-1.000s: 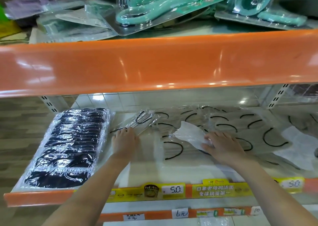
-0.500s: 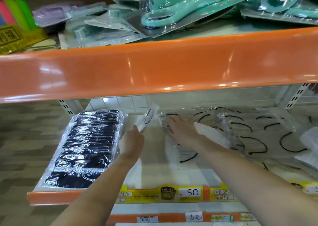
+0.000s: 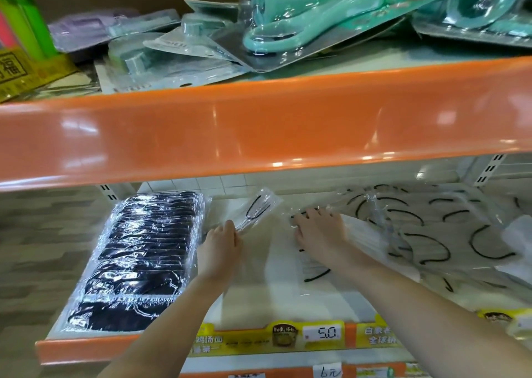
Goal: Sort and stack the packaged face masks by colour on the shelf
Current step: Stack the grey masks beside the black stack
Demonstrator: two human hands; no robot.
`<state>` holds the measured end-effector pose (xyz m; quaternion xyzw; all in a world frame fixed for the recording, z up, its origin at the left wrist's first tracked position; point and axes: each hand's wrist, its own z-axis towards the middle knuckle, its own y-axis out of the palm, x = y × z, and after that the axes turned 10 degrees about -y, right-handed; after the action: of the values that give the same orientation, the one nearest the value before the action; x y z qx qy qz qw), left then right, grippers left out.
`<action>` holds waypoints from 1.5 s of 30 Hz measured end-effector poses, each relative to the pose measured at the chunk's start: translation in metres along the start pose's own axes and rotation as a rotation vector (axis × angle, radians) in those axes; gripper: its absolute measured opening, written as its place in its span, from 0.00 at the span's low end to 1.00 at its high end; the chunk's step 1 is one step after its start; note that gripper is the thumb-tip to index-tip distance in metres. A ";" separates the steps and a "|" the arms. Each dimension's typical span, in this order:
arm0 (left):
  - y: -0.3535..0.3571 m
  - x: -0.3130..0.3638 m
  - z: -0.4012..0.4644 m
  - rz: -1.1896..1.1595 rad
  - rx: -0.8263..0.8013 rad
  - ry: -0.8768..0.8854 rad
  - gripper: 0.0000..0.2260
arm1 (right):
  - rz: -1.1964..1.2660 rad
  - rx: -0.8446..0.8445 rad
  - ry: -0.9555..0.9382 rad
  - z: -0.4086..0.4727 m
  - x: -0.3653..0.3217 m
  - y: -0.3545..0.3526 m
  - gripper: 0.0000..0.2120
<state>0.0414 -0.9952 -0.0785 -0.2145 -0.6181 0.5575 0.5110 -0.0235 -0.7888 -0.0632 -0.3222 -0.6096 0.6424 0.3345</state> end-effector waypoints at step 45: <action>0.023 0.032 0.029 0.236 -0.230 0.141 0.19 | 0.266 0.025 -0.153 0.021 -0.012 -0.013 0.15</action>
<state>-0.0034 -0.9754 -0.0822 -0.3811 -0.6109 0.5229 0.4562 -0.0337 -0.8106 -0.0490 -0.3461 -0.5772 0.7112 0.2030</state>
